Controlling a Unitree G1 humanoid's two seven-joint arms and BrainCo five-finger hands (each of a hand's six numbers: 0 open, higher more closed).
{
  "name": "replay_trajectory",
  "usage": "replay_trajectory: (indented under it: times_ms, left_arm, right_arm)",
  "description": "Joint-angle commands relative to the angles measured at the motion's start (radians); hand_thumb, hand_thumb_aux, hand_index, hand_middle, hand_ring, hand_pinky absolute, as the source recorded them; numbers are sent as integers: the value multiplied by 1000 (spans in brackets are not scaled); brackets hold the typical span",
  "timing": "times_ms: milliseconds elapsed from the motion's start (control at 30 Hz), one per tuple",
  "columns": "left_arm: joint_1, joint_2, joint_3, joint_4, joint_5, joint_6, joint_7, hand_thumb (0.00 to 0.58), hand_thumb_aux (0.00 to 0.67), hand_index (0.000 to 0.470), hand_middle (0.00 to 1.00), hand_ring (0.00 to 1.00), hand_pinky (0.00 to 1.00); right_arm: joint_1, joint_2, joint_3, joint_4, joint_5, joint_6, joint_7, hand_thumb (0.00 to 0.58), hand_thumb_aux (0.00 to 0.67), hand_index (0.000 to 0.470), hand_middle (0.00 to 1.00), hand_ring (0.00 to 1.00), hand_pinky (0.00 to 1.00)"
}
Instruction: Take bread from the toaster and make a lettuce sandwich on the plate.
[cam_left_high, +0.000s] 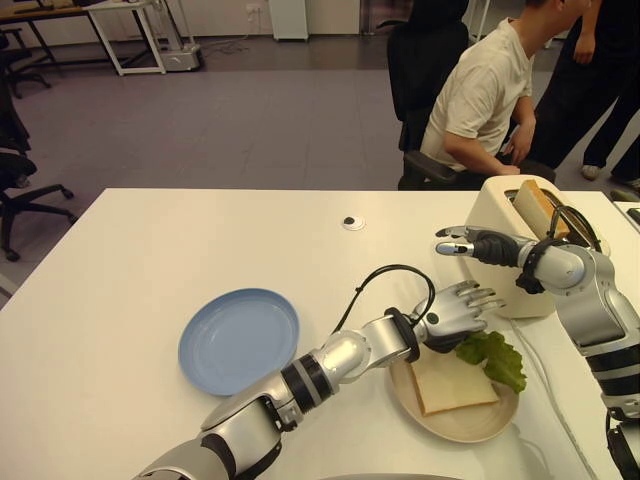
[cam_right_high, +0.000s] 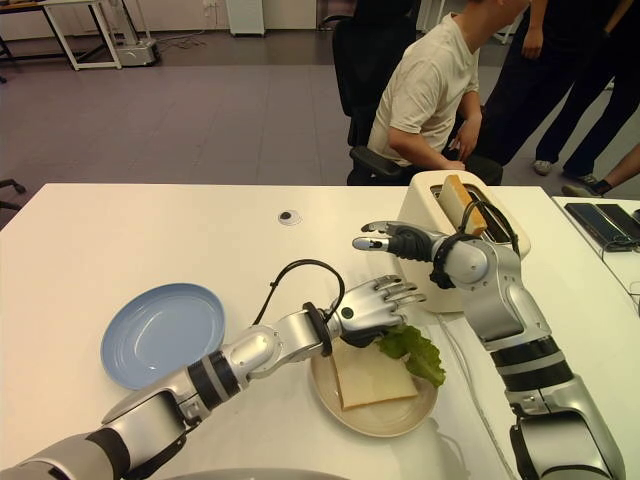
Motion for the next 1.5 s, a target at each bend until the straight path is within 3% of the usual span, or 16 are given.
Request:
replay_trajectory:
  times_ms: [33,367,633,767,967,1200,1500]
  left_arm:
    - [-14,38,-26,46,-6,-49,-16,580,670,470,0,0,0]
    - [-33,175,42,-123,-88,-180,-143,580,670,470,0,0,0]
    - [-17,138,140,-201,-85,-106,-41,580,670,470,0,0,0]
    - [-34,150,75,-212,44,-118,80,580,670,470,0,0,0]
    - [-13,198,-12,-164,60,-243,112,580,670,470,0,0,0]
    - [-66,284,-18,-122,-14,-472,114,580,670,470,0,0,0]
    - [-87,356,28,-96,-79,-586,23,580,670,470,0,0,0]
  right_arm:
    - [3,6,-2,-19,-6,10,8,0,0,0,0,0,0]
    - [23,14,1,-36,-10,28,-4,0,0,0,0,0,0]
    - [16,18,5,-21,-14,21,-4,0,0,0,0,0,0]
    - [11,23,11,-25,-14,22,1,0,0,0,0,0,0]
    - [9,26,10,-36,-16,22,2,0,0,0,0,0,0]
    - [1,35,12,-46,-17,24,2,0,0,0,0,0,0]
    - [6,37,7,-54,-17,31,2,0,0,0,0,0,0]
